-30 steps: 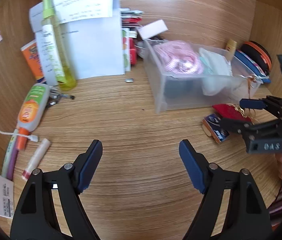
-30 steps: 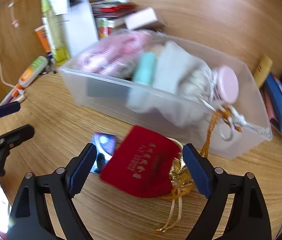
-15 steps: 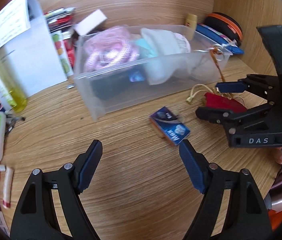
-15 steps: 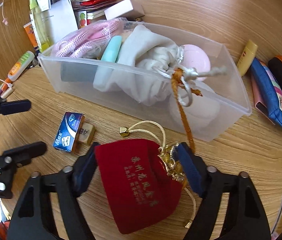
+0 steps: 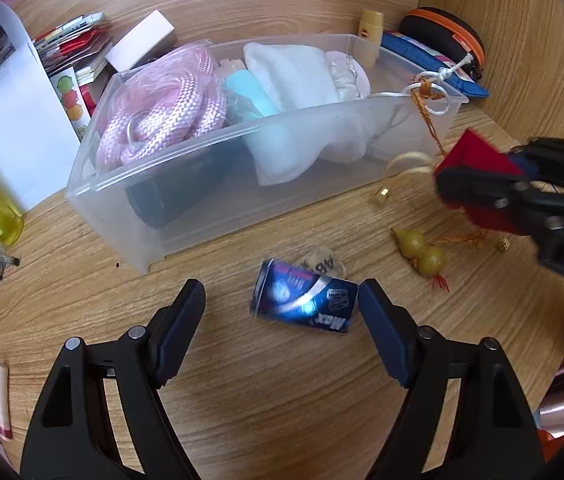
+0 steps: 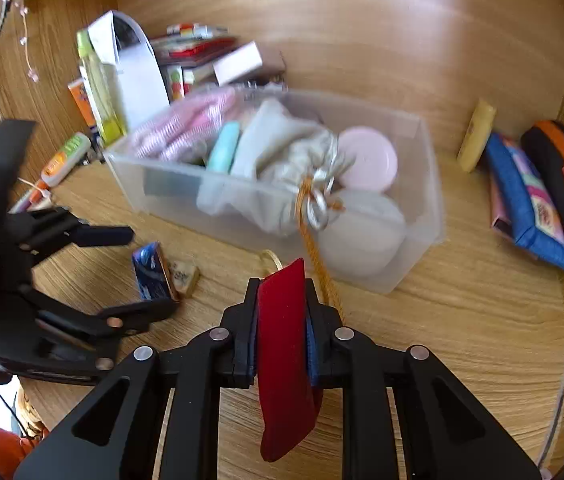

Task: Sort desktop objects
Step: 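Grasp the blue Max card box with the left gripper while the right gripper grasps the red velvet pouch, then carry the Max box with the left gripper while the right gripper carries the red pouch over the bin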

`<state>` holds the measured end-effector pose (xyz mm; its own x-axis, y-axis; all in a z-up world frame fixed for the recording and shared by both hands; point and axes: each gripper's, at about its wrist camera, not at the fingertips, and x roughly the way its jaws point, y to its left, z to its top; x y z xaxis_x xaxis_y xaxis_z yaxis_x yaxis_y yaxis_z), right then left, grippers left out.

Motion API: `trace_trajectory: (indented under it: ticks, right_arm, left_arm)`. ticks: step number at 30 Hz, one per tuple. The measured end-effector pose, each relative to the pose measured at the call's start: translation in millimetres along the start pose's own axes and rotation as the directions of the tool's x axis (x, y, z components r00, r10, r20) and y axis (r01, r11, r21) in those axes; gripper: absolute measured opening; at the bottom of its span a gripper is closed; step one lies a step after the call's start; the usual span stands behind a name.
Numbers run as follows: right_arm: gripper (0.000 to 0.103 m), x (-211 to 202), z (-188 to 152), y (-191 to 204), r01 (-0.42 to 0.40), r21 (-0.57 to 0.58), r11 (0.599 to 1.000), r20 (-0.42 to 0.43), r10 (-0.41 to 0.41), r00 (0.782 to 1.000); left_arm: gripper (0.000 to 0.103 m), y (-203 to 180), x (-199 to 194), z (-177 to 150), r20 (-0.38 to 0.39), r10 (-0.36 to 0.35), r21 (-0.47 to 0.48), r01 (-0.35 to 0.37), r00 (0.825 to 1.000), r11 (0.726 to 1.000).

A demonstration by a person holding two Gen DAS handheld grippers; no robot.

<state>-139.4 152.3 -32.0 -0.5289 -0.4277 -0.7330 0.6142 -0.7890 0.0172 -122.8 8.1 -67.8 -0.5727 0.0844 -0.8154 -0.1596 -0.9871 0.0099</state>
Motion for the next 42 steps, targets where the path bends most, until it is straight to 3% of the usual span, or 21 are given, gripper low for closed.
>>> trace_trajectory:
  ticks: [1,3,8,17,25,35,42]
  right_arm:
    - [0.016,-3,1,0,0.000,0.001,1.000,0.009,0.000,1.000]
    - [0.016,-8,3,-1,-0.007,0.008,1.000,0.023,0.006,1.000]
    - [0.016,-22,9,-9,-0.018,0.036,0.999,0.060,0.016,0.998]
    - [0.016,-28,22,-28,-0.053,0.116,0.992,0.109,0.040,0.993]
    - [0.016,-33,42,-26,-0.051,0.083,0.995,0.157,0.038,0.987]
    - [0.016,-28,70,-27,-0.056,0.070,0.996,0.192,0.042,0.980]
    - [0.016,-9,79,-31,-0.058,0.082,0.995,0.173,0.043,0.984]
  left_arm:
    - [0.078,-1,0,1,0.003,0.004,0.001,-0.004,1.000,1.000]
    - [0.066,-3,0,2,0.013,0.014,0.008,-0.014,1.000,1.000]
    - [0.048,-6,-1,0,0.020,0.016,0.020,-0.016,1.000,1.000]
    - [0.048,5,-20,-6,0.066,0.046,-0.032,-0.044,0.997,0.999]
    - [0.048,23,-59,0,0.148,0.067,-0.097,-0.053,0.987,0.994]
    - [0.048,26,-89,30,0.267,0.062,-0.127,-0.028,0.962,0.991]
    - [0.048,28,-87,56,0.289,0.047,-0.138,-0.007,0.956,0.990]
